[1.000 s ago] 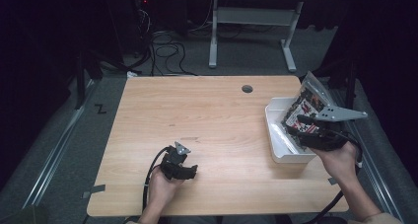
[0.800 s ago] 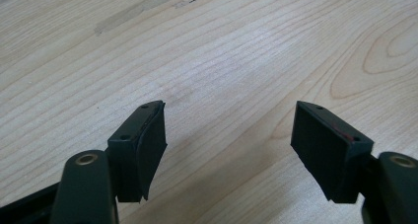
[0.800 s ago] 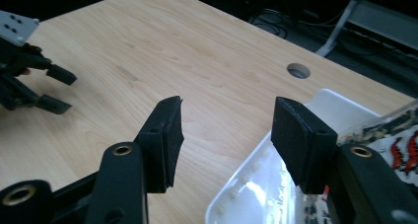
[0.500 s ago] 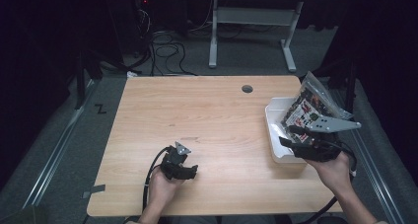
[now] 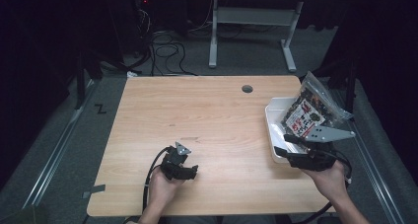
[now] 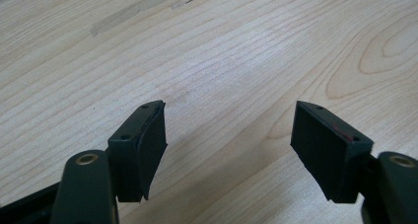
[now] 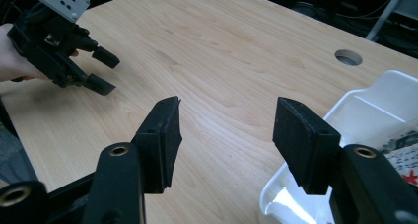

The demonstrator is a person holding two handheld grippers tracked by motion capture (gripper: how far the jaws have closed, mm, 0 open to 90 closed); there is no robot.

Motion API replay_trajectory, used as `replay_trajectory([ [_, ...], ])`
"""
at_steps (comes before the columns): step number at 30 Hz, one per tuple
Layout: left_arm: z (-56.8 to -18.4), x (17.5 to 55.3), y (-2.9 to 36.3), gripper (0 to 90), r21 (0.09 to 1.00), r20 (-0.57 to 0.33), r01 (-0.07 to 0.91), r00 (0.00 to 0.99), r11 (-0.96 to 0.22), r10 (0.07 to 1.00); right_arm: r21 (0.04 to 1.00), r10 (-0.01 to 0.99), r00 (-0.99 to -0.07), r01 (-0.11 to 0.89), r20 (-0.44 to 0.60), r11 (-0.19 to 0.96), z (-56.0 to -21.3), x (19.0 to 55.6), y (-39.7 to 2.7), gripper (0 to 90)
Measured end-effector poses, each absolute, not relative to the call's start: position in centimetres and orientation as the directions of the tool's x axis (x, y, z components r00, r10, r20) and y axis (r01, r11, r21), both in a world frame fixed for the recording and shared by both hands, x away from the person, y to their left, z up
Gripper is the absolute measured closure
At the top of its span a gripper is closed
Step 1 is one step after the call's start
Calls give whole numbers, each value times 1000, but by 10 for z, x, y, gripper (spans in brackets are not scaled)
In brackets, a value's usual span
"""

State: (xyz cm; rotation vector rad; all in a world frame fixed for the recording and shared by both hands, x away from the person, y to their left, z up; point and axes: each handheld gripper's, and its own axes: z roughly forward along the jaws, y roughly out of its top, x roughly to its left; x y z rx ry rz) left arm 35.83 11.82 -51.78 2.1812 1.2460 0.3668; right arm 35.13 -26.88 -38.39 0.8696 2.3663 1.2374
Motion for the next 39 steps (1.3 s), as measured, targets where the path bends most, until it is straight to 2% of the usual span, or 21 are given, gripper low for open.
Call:
replay_trajectory([
  [18,-517,359,119,300,618,-48,684,525,-387,850,819,636,-770,400,56,412,-414,348,-257,441],
  [39,-517,359,118,300,618,-47,682,529,-391,847,788,606,-793,412,61,459,-441,352,-231,445],
])
